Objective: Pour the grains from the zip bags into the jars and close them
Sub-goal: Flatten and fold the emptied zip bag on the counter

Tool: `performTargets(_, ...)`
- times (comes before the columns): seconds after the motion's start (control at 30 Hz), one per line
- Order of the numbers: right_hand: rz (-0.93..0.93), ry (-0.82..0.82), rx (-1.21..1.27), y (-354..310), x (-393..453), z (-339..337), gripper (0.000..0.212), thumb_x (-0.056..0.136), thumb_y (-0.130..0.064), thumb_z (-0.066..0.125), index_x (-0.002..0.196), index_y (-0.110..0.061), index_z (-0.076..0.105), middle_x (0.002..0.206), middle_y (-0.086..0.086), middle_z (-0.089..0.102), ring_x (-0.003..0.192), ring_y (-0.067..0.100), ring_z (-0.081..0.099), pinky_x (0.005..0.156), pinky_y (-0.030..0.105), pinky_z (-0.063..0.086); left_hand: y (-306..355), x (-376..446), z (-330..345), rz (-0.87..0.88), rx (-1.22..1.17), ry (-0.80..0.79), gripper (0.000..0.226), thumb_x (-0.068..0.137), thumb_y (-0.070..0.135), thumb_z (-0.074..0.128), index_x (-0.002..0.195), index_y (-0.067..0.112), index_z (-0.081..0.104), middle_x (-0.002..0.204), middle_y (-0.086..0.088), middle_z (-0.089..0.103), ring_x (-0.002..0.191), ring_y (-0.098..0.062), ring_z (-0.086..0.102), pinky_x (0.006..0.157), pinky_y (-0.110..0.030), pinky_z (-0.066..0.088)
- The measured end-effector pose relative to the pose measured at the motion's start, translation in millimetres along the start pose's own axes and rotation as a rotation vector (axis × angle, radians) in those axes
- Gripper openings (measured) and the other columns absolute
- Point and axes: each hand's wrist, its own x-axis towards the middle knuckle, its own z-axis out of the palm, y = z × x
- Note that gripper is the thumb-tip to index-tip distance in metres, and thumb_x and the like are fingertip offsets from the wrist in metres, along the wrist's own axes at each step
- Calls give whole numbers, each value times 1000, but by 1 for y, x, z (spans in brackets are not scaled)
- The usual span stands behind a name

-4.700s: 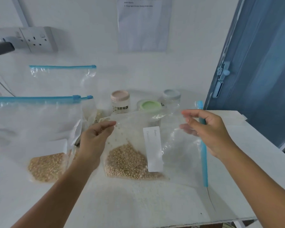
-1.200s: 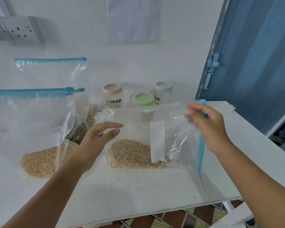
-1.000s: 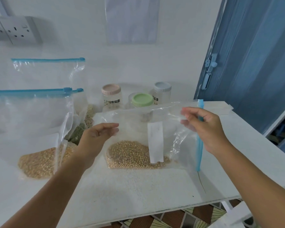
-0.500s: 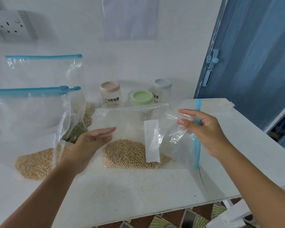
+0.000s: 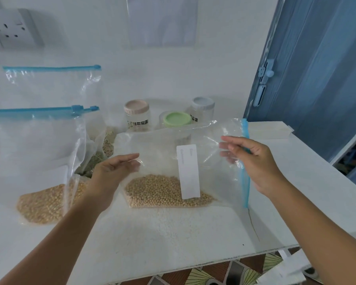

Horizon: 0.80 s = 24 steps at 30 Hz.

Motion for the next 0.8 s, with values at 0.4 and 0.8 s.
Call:
performTargets(0.4, 29, -74, 54, 15, -7, -11, 32, 99, -5, 63, 125, -20, 74, 117, 4, 78, 101, 31, 76, 100, 41, 58, -1, -6, -4, -59, 47, -113, 44, 73, 31, 90, 115, 23, 80, 119, -11, 77, 118, -25, 71, 105, -29, 53)
performTargets(0.8, 48, -24, 175, -17, 10, -10, 27, 100, -4, 62, 119, -18, 75, 111, 6, 79, 100, 27, 77, 94, 40, 61, 24, -17, 13, 86, 36, 97, 38, 79, 15, 78, 117, 13, 76, 110, -10, 79, 96, -23, 77, 88, -29, 62)
